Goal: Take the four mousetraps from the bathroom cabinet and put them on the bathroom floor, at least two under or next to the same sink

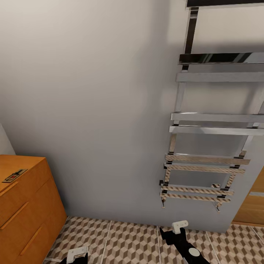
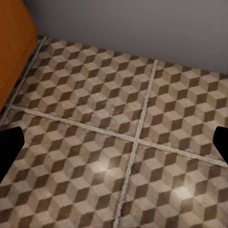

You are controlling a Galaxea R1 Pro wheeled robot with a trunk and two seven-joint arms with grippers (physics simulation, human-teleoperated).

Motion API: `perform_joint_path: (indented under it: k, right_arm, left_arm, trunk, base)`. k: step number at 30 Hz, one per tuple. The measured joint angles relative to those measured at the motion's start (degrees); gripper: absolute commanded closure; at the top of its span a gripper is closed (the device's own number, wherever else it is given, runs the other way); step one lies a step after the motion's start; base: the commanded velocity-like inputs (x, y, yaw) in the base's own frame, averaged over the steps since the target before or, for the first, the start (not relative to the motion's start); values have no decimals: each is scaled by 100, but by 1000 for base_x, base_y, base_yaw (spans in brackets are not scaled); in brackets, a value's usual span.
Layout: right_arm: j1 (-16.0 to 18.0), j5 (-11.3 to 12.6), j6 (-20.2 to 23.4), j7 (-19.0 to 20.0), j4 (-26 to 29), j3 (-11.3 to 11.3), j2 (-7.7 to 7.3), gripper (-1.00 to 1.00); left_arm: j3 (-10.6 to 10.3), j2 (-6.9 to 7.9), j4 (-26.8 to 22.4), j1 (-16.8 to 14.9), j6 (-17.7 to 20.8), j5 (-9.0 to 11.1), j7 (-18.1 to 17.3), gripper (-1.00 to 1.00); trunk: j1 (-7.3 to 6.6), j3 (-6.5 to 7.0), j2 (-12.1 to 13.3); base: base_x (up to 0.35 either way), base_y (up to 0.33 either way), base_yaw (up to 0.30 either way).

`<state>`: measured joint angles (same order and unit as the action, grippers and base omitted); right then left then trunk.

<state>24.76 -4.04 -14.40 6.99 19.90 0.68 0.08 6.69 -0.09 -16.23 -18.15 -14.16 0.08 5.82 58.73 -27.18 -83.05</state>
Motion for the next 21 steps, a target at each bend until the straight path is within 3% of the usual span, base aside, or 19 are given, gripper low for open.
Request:
perform_joint_path:
  k: [9,21]
  right_arm:
    - [0,1,0,5,-1,-2,0,-100]
    - [0,0,0,-6,-1,6,1,-100]
  left_arm:
    - [-4,-7,-1,0,2,0,2,-100]
    - [-13,-21,0,1,4,-2,3,-100]
  trunk:
    - [0,0,0]
    - [0,0,0]
  base:
    - [0,0,48]
    - [0,-7,250]
